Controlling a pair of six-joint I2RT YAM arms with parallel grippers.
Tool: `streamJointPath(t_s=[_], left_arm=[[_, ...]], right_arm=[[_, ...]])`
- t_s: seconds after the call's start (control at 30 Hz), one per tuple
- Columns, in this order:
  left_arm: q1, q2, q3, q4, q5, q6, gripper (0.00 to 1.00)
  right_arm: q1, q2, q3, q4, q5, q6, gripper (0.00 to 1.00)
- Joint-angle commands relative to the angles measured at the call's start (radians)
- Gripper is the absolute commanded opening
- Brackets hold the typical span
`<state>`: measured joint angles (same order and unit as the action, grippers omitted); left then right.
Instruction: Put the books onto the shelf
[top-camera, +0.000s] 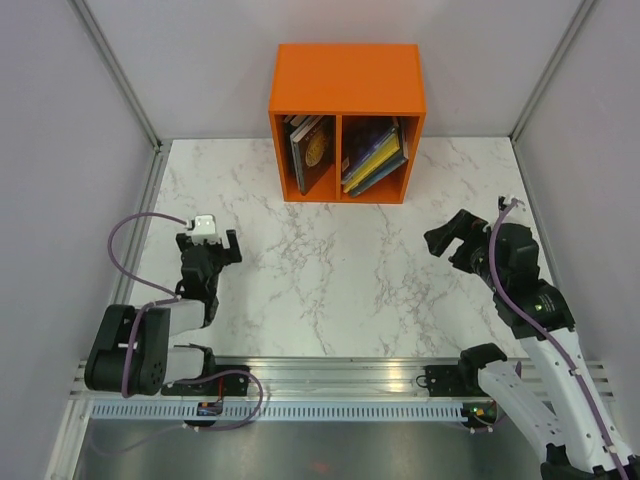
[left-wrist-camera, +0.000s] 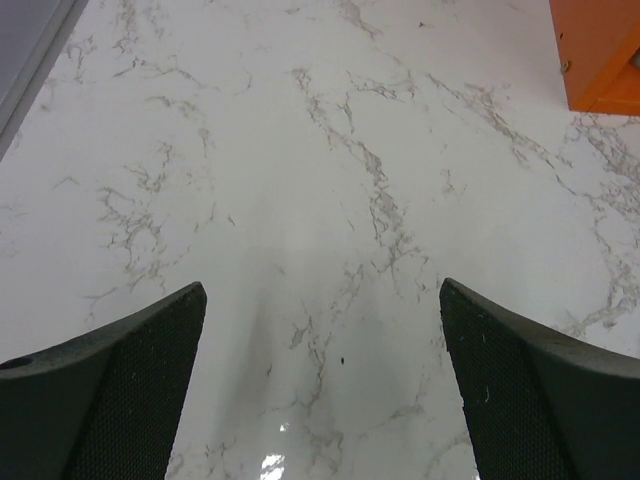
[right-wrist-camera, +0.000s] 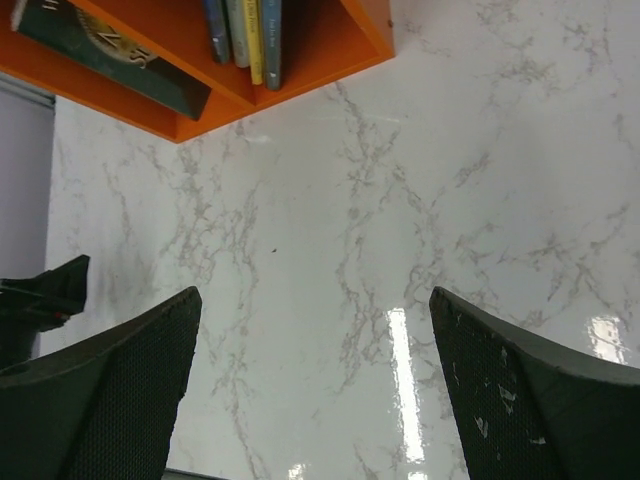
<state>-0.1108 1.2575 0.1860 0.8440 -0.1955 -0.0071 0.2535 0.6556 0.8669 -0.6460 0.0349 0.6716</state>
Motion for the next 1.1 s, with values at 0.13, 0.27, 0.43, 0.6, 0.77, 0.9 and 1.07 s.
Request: streamJointPath(t_s=[0.13,0.27,0.43,0.6,0.77,0.9,1.07], left_arm=[[0.062,0.183,0.015,0.337,0.168,-0.004,1.0],[0.06,0.177,0.036,0.296,0.191,0.006,0.97],[0.06,0.175,0.038,0.284,0.191,0.006,1.0],[0.06,0.175,0.04,0.283,0.191,0.006,1.0],[0.06,0.175,0.038,0.285,0.191,0.006,1.0],[0.06,0.174,0.038,0.283,0.191,0.006,1.0],[0.06,0.175,0.04,0.285,0.191,0.006,1.0]], right_arm=[[0.006,-0.03,-0.083,-0.04,0.164,-0.133,0.98],[0.006,-0.066,-0.138,0.09,0.131,-0.19,0.98],[0.006,-0.01,-0.184,0.18,0.275,-0.037,0.98],[0.004,0.169,-0.218,0.311,0.374,-0.163,0.98],[0.006,0.341,-0.33,0.623,0.418,-0.421,0.98],[0.003,0.361,-0.465,0.915,0.369,-0.611,0.98],[-0.005,0.354,-0.733,1.412,0.394,-0.626,0.98]])
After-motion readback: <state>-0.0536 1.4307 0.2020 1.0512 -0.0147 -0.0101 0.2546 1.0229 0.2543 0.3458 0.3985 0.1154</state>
